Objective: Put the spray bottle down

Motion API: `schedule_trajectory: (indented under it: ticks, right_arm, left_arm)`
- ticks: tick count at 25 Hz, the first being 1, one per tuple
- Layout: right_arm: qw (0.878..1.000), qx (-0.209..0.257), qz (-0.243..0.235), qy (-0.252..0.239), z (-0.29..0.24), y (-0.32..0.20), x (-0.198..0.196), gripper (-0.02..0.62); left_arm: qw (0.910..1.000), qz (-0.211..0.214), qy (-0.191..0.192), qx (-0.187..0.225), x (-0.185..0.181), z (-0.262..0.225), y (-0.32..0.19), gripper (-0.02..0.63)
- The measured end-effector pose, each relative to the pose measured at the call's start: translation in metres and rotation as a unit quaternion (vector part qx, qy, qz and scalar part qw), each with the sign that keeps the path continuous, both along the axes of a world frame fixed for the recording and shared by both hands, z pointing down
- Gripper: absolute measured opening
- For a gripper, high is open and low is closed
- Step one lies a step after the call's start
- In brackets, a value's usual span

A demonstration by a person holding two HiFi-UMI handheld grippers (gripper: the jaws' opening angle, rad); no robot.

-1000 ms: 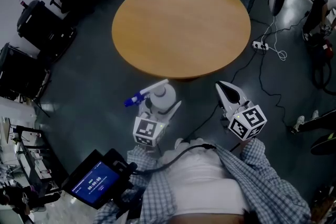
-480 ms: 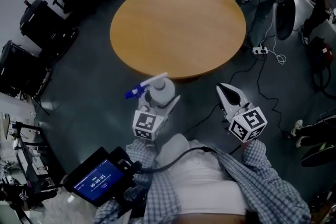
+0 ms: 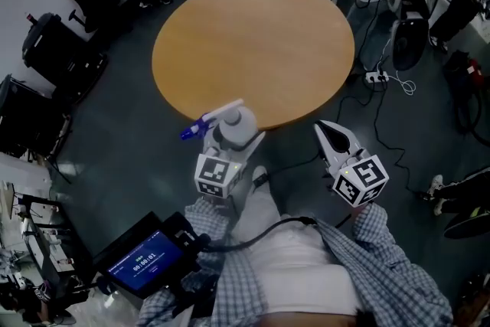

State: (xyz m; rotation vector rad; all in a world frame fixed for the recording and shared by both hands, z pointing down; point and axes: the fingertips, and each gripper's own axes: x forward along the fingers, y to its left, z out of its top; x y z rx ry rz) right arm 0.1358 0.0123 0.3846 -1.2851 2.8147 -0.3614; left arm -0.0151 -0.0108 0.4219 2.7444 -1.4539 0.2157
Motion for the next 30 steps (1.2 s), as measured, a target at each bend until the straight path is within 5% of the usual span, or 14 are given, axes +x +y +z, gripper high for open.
schedule_trajectory:
  ticks: [16, 30]
  right_arm:
    - [1.0, 0.004, -0.005, 0.023, -0.007, -0.134, -0.036, 0.003]
    - [0.998, -0.041, 0.017, 0.033, 0.018, -0.195, -0.048, 0.003]
  left_arm:
    - [0.9969, 0.06, 0.037, 0.035, -0.002, 0.001, -0.153, 0.413]
    - [0.9957, 0.075, 0.056, -0.005, -0.018, 0.072, -0.257, 0.411]
